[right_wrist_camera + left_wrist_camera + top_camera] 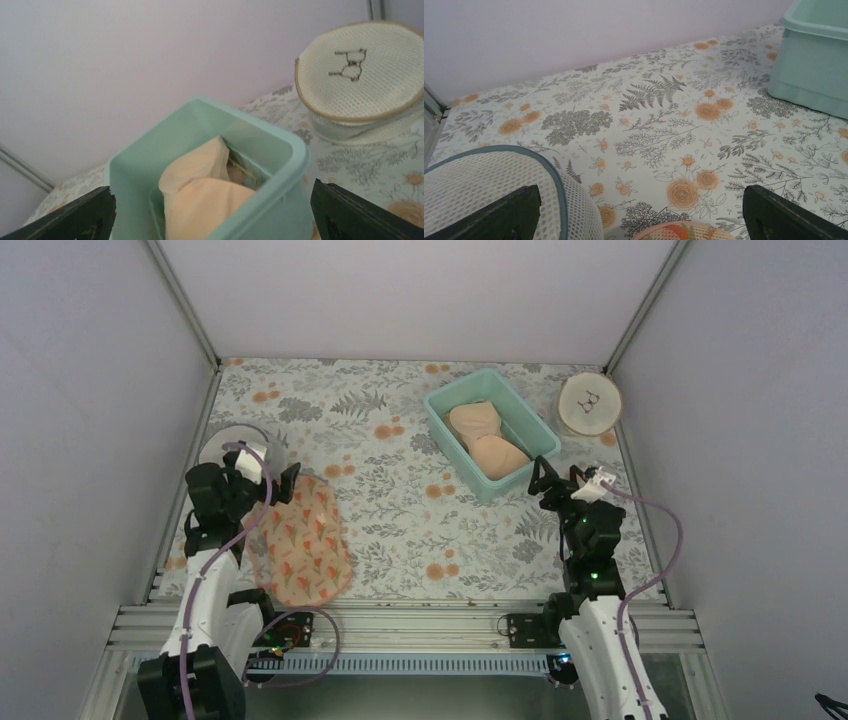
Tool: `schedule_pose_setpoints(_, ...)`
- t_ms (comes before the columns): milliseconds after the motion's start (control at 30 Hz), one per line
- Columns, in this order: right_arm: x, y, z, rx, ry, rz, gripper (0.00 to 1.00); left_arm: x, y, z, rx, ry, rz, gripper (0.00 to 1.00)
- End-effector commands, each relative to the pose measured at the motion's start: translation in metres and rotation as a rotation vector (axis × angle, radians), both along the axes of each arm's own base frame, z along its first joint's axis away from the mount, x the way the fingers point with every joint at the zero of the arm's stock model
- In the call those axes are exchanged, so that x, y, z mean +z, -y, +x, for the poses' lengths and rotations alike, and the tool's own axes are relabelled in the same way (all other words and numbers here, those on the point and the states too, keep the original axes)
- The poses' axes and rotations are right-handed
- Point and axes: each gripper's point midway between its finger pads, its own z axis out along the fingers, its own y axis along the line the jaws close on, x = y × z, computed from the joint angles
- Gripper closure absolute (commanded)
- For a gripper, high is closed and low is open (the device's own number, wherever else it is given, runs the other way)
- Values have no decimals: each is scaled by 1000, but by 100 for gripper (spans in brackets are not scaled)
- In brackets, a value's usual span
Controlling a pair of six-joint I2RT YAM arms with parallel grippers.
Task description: Unzip the laundry bag and remove the bra
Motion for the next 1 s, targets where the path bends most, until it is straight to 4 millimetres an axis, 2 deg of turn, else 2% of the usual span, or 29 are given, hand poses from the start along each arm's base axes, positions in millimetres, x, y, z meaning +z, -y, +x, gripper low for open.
schedule_pose_setpoints(0,62,2,3,-8,96,32,0,38,-5,4,19,67,-17,0)
schedule_pose_setpoints(67,97,-29,3,174,156,8,0,57,-6,3,20,85,-33,0)
schedule_pose_setpoints(133,119,-58,7,357,167,33,0,88,-5,0,15,116,-37,0)
schedule_pose_setpoints(233,130,-104,20,607,66,103,1,128,-4,-6,16,112,-46,0)
schedule_pose_setpoints(333,137,-164,22,771,-11,56,3,160,-7,-11,50,69,-61,0)
schedule_pose_setpoints(400,129,-210,18,858,-74,-1,4,175,-10,-17,77,39,-72,0)
schedule_pose_setpoints(500,97,-277,-1,1025,-177,-107,6,186,-3,-32,61,20,-83,0)
schedule_pose_setpoints(567,64,-318,-21,1129,-241,-210,7,189,5,-44,28,32,-89,0)
schedule_pose_setpoints(600,46,-339,-38,1189,-275,-260,6,190,9,-49,12,42,-89,0)
schedule_pose_setpoints(633,26,-354,-45,1219,-329,-291,6,189,11,-53,0,45,-90,0)
schedule_pose_setpoints(700,-11,-376,-58,1277,-462,-295,8,184,12,-59,-2,49,-90,0)
schedule_pose_setpoints(733,-35,-387,-67,1313,-538,-289,9,181,10,-61,7,50,-92,0)
schedule_pose_setpoints(800,-72,-402,-83,1339,-648,-272,9,176,6,-61,25,46,-99,0)
schedule_pose_setpoints(900,-110,-421,-111,1399,-757,-276,9,169,2,-58,38,33,-111,0)
schedule_pose_setpoints(967,-127,-431,-126,1439,-821,-254,9,169,1,-56,40,31,-113,0)
